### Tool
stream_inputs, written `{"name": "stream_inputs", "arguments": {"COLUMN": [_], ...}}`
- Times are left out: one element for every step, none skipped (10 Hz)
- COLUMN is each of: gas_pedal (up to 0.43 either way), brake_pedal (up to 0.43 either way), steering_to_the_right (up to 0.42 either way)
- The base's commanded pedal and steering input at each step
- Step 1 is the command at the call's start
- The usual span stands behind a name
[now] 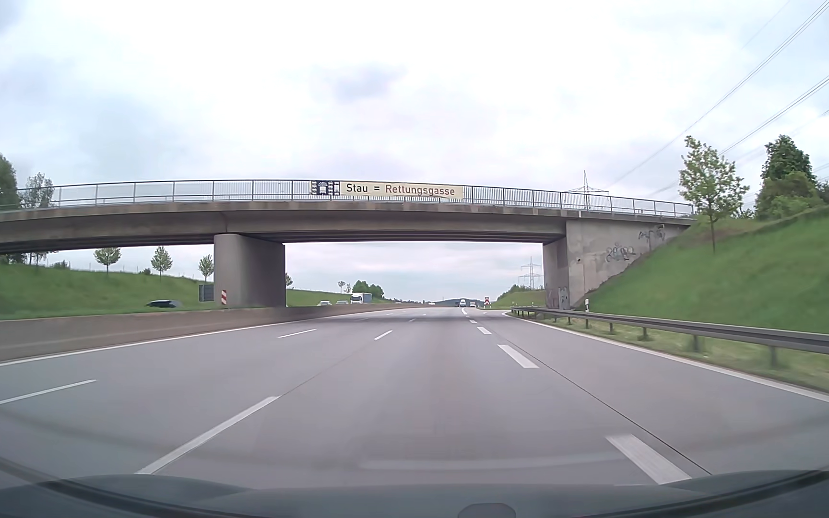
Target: Follow the waypoints while adhering to traffic rules and regulations
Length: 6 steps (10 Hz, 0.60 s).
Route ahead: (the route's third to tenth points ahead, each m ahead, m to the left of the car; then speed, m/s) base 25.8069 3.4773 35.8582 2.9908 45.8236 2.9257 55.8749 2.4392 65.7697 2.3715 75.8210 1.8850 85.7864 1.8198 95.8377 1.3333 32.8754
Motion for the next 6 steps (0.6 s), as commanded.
{"name": "stream_inputs", "arguments": {"gas_pedal": [0.339, 0.339, 0.339, 0.339, 0.339, 0.339], "brake_pedal": [0.000, 0.000, 0.000, 0.000, 0.000, 0.000], "steering_to_the_right": [0.002, 0.002, 0.002, 0.002, 0.002, 0.002]}}
